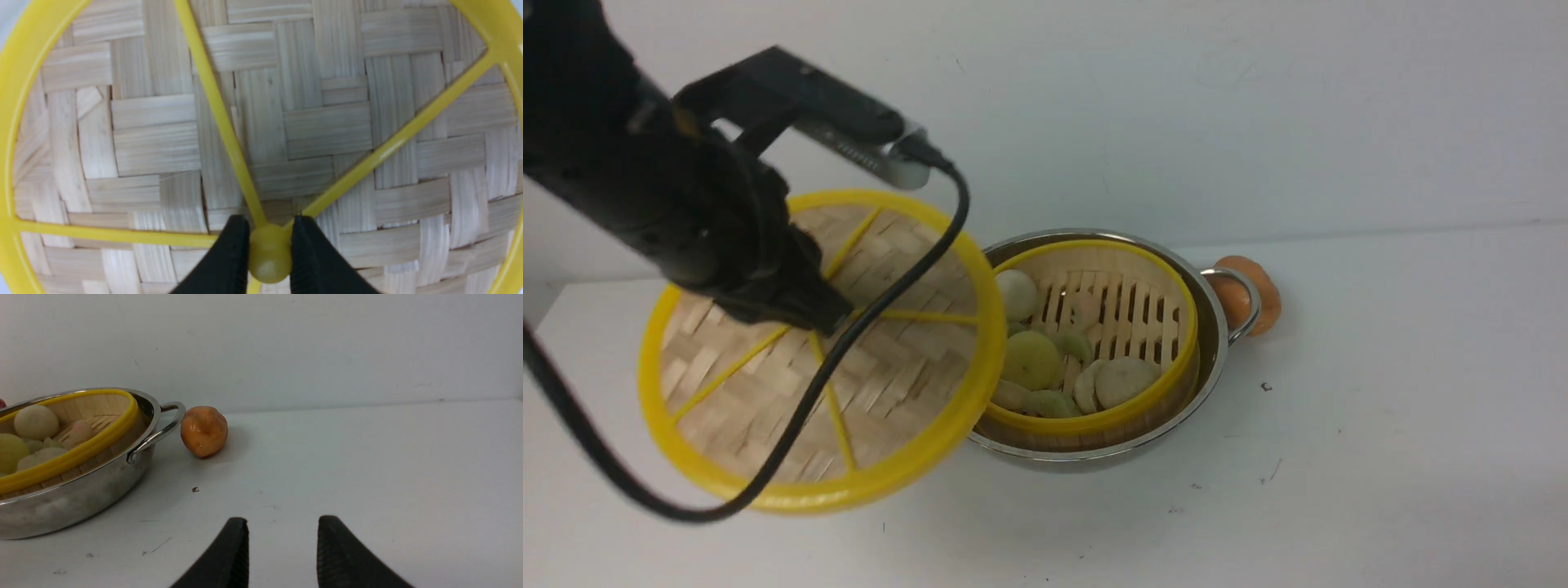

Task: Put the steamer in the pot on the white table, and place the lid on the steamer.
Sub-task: 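Place the yellow bamboo steamer lid onto the steamer in the pot with the left gripper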

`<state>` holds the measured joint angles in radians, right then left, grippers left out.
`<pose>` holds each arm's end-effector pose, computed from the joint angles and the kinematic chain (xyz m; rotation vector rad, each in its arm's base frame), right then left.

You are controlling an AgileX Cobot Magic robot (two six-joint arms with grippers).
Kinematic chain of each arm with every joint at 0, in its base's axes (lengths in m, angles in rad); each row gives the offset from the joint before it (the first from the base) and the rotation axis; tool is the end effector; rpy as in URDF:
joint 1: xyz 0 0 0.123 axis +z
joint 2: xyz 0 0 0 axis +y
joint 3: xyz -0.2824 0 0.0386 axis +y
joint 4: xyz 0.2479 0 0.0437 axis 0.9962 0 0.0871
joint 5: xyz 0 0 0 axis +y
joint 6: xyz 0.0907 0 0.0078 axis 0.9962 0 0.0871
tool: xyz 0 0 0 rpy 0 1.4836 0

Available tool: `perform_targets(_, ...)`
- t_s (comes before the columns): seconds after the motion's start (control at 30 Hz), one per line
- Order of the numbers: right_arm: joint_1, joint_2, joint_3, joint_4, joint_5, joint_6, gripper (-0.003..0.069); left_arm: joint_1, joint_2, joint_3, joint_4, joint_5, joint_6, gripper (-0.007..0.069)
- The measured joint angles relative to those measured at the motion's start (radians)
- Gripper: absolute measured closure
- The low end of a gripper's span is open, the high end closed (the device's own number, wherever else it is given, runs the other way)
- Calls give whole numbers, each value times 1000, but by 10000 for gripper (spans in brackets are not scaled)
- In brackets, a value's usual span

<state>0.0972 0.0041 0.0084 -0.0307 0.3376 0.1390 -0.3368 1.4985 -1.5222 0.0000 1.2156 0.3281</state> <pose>0.0539 0.0043 0.1796 0.0189 1.8356 0.1363 0.2885 -0.1010 0.3756 0.8732 2.5290 -0.0028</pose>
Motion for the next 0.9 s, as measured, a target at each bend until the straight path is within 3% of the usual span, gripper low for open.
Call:
perform_targets(0.33,0,0,0,0,0,0,407,-86,348,-310,-17,-102,42,510)
perform_targets(0.57,0,0,0,3,0,0,407,-103,472,-330,-22,-258,66,510)
perform_targets(0.9,0,0,0,3,0,0,407,-104,528,-331,-35,-270,61,510)
